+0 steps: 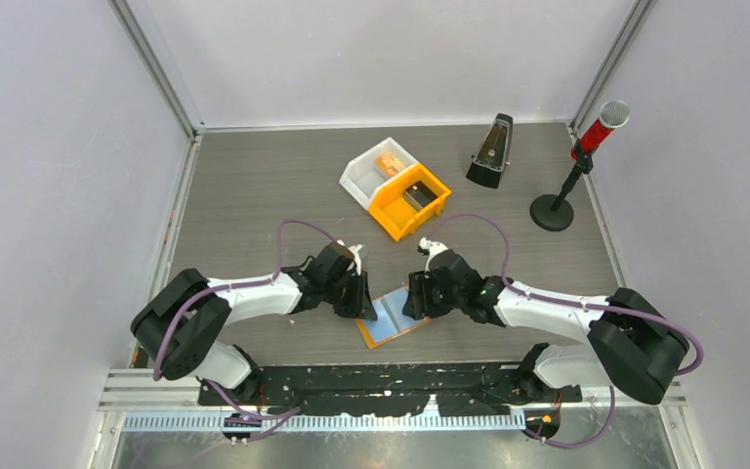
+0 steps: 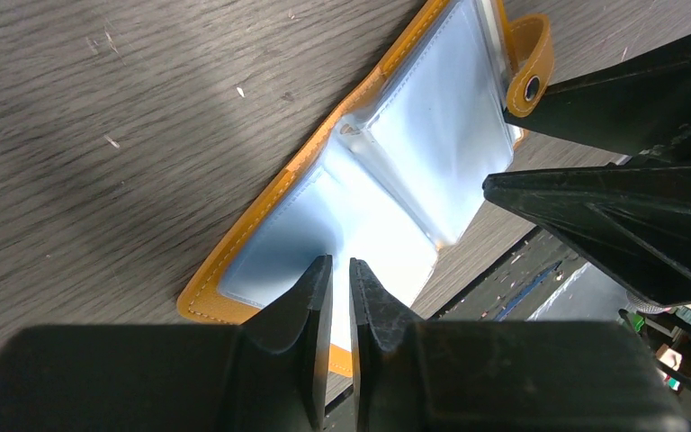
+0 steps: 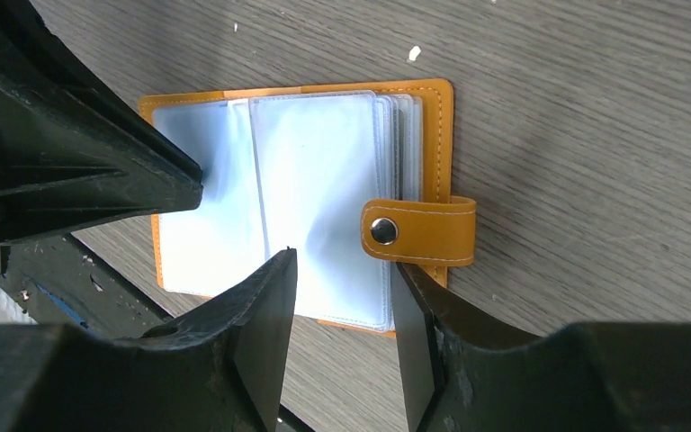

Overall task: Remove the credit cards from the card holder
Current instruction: Remove the credit card from the card holder.

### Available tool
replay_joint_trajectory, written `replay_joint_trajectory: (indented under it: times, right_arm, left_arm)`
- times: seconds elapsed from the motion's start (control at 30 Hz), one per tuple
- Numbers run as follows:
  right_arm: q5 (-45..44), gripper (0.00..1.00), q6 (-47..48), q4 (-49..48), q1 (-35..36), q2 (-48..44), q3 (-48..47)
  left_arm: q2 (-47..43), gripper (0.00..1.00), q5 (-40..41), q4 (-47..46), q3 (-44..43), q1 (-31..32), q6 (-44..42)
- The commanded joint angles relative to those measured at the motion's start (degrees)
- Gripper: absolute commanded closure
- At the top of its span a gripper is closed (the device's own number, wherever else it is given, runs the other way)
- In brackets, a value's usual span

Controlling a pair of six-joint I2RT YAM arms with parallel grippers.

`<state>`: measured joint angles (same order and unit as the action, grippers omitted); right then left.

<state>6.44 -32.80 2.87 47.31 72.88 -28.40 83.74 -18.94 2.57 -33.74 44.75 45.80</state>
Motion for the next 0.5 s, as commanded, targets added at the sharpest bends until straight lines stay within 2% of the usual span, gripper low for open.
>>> replay_joint_trajectory:
  times: [0.0,0.47]
  right_arm:
    - [-0.5,0.50,0.6,-2.6,0.9,0.3,-0.5]
    - [8.4,0.50,-3.3,-10.2,0.9,-1.0,0.8]
  left_arm:
    - [-0.3,0.85,1.9,2.3,-0.6,0.7,-1.7]
    - [-0.2,0.85,2.0,2.3,-0.7,1.0,-1.6]
